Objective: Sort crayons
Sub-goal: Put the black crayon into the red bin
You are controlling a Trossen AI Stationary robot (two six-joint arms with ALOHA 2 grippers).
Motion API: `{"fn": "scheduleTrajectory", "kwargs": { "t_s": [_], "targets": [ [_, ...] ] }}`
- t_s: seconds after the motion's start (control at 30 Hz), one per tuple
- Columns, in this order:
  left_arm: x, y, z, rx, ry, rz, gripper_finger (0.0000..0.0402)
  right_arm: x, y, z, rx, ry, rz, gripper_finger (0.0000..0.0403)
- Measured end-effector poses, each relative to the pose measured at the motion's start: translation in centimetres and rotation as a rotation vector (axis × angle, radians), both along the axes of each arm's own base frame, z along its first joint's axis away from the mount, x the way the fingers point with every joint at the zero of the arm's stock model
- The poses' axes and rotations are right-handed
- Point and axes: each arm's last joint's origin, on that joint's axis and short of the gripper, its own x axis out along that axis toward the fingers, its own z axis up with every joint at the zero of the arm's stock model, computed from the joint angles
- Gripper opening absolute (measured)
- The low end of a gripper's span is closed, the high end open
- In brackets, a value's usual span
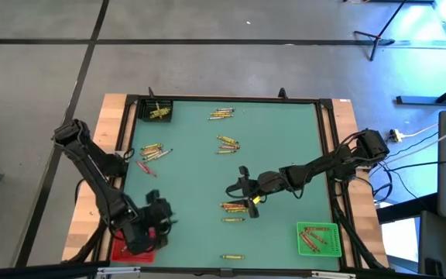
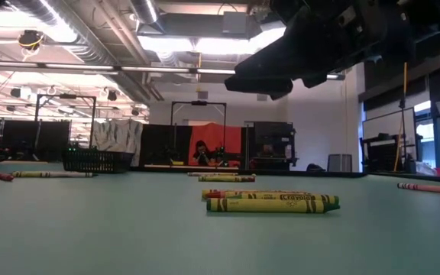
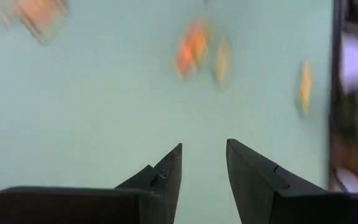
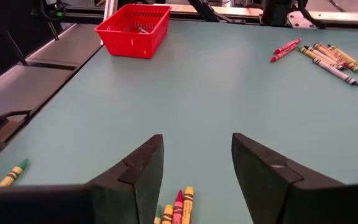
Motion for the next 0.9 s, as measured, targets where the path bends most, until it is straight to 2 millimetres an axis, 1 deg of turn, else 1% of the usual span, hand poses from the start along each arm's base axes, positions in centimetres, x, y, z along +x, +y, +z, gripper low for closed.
{"fn": "scheduleTrajectory", "kwargs": {
  "t_s": [0.07, 0.2, 0.3, 0.37, 0.47, 0.6, 0.73, 0.9],
  "targets": [
    [0.6, 0.4, 0.3, 0.089, -0.084, 0.036, 0.011, 0.0, 0.0, 0.0, 0.028, 0.004, -0.011, 0.0188],
    [1.5, 1.2, 0.1, 0.212, -0.144, 0.039, 0.011, -0.1, 0.0, 0.1, 0.109, 0.038, -0.036, 0.0194],
    [2.2, 1.9, -1.3, 0.257, -0.168, 0.038, 0.011, -0.3, -0.2, -0.3, 0.113, 0.098, -0.07, 0.0217],
    [2.7, 2.6, -2.7, 0.246, -0.18, 0.036, 0.011, -0.6, -0.5, -0.3, 0.117, 0.131, -0.12, 0.0237],
    [3.3, 3.7, -5.0, 0.196, -0.201, 0.009, 0.011, -1.2, -1.5, -0.1, 0.108, 0.219, -0.169, 0.0258],
    [3.7, 5.2, -7.2, 0.12, -0.274, -0.025, 0.011, -1.9, -3.3, 0.2, 0.143, 0.308, -0.289, 0.0263],
    [3.7, 6.7, -8.6, 0.108, -0.328, -0.035, 0.011, -3.2, -5.1, 0.8, 0.159, 0.411, -0.382, 0.0252],
    [3.3, 8.4, -9.8, 0.154, -0.364, 0.007, 0.011, -6.0, -7.2, 2.2, 0.187, 0.556, -0.515, 0.0231]
  ]
}}
